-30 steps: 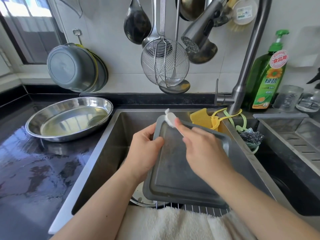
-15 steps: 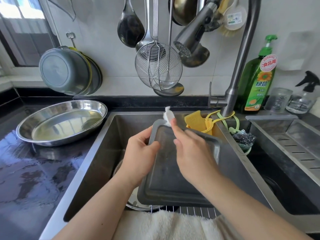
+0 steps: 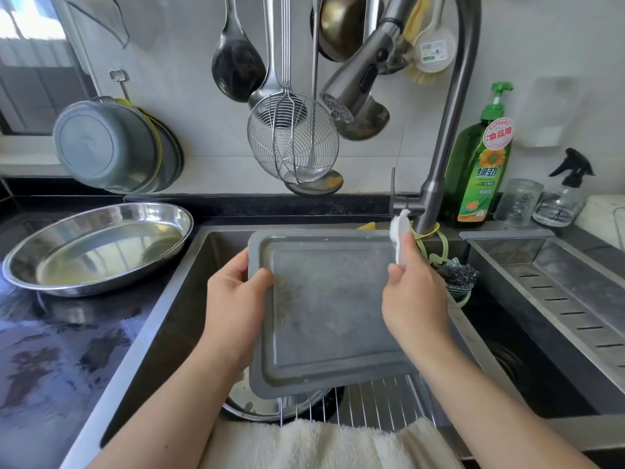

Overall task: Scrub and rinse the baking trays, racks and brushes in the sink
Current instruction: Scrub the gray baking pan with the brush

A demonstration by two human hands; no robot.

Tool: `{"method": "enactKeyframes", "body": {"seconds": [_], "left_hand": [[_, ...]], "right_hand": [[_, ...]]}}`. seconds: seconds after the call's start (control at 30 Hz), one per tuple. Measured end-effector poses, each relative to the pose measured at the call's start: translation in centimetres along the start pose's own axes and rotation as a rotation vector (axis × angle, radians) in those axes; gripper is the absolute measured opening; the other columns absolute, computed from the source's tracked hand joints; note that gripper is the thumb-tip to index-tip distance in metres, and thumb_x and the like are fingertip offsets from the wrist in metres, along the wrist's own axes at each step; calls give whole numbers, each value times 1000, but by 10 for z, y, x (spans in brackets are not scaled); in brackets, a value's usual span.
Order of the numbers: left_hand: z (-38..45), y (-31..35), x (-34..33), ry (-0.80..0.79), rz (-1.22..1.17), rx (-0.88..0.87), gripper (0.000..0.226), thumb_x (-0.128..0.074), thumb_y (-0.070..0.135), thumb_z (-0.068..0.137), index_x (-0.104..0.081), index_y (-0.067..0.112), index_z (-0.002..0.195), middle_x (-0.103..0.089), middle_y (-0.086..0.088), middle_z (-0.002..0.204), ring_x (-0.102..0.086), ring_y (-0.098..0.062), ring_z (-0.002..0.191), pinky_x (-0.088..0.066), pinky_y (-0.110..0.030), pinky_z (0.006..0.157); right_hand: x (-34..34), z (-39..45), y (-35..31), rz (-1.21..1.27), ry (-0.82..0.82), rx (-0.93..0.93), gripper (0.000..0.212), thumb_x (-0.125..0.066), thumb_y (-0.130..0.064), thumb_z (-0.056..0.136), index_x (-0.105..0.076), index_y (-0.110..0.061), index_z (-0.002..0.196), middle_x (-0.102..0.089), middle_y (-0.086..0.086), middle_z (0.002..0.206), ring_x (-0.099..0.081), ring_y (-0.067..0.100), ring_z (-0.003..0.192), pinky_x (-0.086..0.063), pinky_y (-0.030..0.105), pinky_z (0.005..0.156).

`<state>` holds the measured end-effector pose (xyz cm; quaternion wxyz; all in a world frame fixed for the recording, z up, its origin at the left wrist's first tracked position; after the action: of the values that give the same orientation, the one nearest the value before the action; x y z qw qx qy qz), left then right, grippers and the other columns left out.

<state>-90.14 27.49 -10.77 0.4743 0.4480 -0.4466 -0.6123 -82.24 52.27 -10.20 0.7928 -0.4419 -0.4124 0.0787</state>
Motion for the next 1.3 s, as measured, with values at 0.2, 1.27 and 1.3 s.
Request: {"method": "enactKeyframes", "body": {"seconds": [0.2, 1.27, 1.3], "left_hand": [[-1, 3, -2, 0, -31, 0, 50, -47, -13, 92, -82, 22, 97, -77, -4, 88, -71, -15, 78, -59, -29, 66], [-5, -2, -5, -14, -74, 85, 46, -48, -10, 93, -80, 23, 100, -76, -11, 94, -71, -25, 81, -62, -40, 70], [-5, -1, -3, -10, -58, 71, 47, -48, -10, 93, -80, 24, 99, -76, -12, 95, -71, -25, 81, -61, -41, 71]], "right_hand": [[-32, -12, -21, -139, -167, 142, 60, -42, -18, 108, -19, -32, 161, -47, -12, 84, -45, 3, 71, -34, 21, 52], [-53, -26, -35, -187, -351, 285, 57, -42, -24, 108, -24, -46, 157, -49, -8, 94, -46, 7, 74, -38, 21, 57], [-46, -21, -31, -222, -318, 289, 57, -43, -22, 108, -26, -46, 156, -48, -8, 94, -47, 8, 75, -43, 23, 58]]}}
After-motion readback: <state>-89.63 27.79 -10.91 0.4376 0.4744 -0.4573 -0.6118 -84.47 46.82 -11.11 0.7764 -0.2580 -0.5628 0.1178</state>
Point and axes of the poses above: each hand's wrist, its own z-axis towards the middle knuckle, its own x-axis out of the back of the hand, y = z × x, the point moved 10 cm from there along z, towards the middle knuckle
